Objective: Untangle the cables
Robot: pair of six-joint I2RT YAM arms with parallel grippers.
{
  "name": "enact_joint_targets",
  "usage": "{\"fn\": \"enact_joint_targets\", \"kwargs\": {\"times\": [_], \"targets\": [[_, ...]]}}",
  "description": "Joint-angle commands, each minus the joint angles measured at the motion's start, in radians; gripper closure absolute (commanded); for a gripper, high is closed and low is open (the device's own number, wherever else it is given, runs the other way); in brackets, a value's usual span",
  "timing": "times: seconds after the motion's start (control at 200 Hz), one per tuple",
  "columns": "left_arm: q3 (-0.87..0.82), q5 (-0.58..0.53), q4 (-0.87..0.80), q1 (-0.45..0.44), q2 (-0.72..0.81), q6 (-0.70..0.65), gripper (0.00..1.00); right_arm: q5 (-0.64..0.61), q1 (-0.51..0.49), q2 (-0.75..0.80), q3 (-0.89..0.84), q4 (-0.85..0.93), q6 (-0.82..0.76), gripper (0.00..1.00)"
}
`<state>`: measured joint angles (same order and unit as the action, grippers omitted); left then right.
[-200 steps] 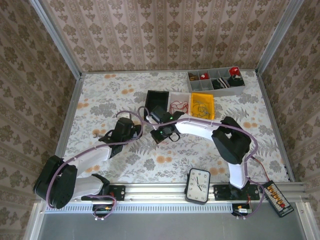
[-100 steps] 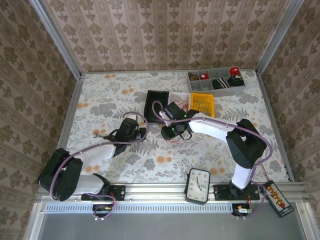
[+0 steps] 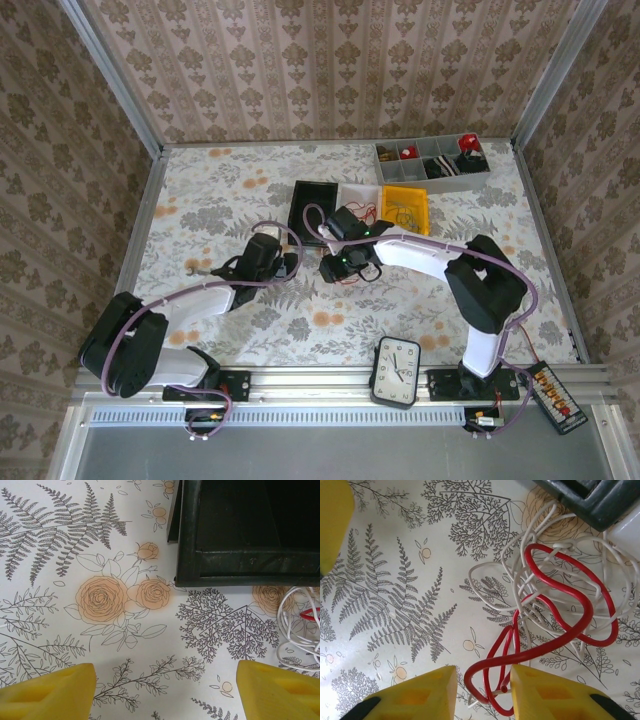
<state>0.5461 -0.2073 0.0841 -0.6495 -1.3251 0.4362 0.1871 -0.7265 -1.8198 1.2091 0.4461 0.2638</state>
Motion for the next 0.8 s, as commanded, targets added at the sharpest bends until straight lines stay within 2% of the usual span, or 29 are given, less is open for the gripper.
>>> {"fn": "enact_joint_targets", "kwargs": {"times": [0.0, 0.12, 0.185, 0.43, 0.61, 0.795], "targets": [[0.015, 0.027, 0.031, -0.009, 0.001, -0.041, 0.26, -0.023, -0.002, -0.024, -0.003, -0.029, 0.015, 0.77], [0.027, 0.084, 0.051, -0.015, -0.017, -0.079, 0.26, -0.02, 0.007, 0.001, -0.026, -0.05, 0.006, 0.95], [0.034, 0.13, 0.07, -0.02, -0.028, -0.105, 0.26, 0.014, 0.021, 0.036, -0.062, -0.075, 0.001, 1.0], [0.105, 0.351, 0.136, -0.025, -0.12, -0.186, 0.26, 0.226, 0.113, 0.108, -0.181, -0.162, 0.053, 1.0], [0.186, 0.472, 0.15, -0.032, -0.213, -0.215, 0.27, 0.32, 0.151, 0.108, -0.238, -0.218, 0.09, 1.0], [0.255, 0.529, 0.116, -0.041, -0.292, -0.255, 0.28, 0.386, 0.208, 0.116, -0.282, -0.272, 0.132, 1.0]]}}
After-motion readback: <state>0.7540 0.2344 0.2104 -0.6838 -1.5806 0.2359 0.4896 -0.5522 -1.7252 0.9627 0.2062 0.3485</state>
